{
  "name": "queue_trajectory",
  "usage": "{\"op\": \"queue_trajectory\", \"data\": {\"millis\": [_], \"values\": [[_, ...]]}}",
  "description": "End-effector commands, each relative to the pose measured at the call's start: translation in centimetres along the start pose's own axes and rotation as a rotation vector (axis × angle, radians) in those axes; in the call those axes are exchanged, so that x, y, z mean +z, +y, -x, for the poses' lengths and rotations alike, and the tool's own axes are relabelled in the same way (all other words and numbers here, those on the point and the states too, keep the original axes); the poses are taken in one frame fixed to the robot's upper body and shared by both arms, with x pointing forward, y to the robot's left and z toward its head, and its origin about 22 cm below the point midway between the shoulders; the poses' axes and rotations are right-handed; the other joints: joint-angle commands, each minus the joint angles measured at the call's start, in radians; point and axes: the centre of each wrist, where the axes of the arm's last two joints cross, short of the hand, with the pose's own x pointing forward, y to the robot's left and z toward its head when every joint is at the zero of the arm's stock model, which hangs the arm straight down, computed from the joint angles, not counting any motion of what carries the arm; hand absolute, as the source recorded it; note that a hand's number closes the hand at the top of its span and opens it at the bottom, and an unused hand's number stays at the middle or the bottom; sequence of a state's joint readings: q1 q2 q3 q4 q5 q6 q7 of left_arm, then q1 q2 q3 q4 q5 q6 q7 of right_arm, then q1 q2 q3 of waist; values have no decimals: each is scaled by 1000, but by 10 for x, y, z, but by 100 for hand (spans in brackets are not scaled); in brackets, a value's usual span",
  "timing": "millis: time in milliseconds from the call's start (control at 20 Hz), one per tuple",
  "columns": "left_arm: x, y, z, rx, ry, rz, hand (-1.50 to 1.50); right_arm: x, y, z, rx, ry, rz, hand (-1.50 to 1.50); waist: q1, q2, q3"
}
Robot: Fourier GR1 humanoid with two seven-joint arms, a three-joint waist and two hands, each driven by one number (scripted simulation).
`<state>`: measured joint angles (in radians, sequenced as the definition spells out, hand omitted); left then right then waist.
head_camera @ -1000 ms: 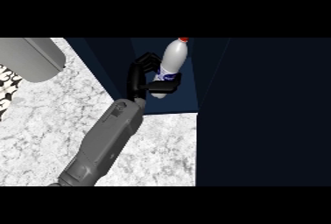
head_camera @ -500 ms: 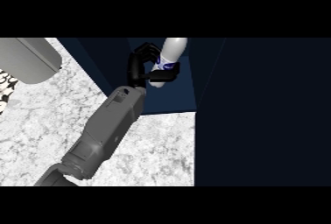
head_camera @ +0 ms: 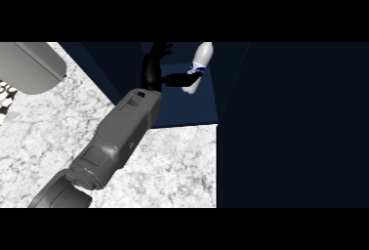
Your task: Pick up the bottled water, place it into the cabinet and close the cabinet
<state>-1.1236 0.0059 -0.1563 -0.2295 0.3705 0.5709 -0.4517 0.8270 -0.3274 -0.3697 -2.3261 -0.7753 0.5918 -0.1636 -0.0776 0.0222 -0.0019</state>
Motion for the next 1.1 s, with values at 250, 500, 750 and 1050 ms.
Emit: {"op": "queue_trajectory", "data": {"millis": [250,500,750,1050], "values": [[-12,2,-14,-2,-63,53,-150,-15,12,-15,4,-47,-9,-150,15,2,0],[-10,-7,-23,124,-162,60,-150,-14,6,-20,25,-41,-36,-150,2,1,-1],[-7,-5,-17,174,-206,88,-150,-21,17,-20,40,-38,-41,-150,14,-7,0],[-1,-8,-16,227,-213,93,-150,-20,12,-24,40,-32,-22,-150,20,-17,1]]}}
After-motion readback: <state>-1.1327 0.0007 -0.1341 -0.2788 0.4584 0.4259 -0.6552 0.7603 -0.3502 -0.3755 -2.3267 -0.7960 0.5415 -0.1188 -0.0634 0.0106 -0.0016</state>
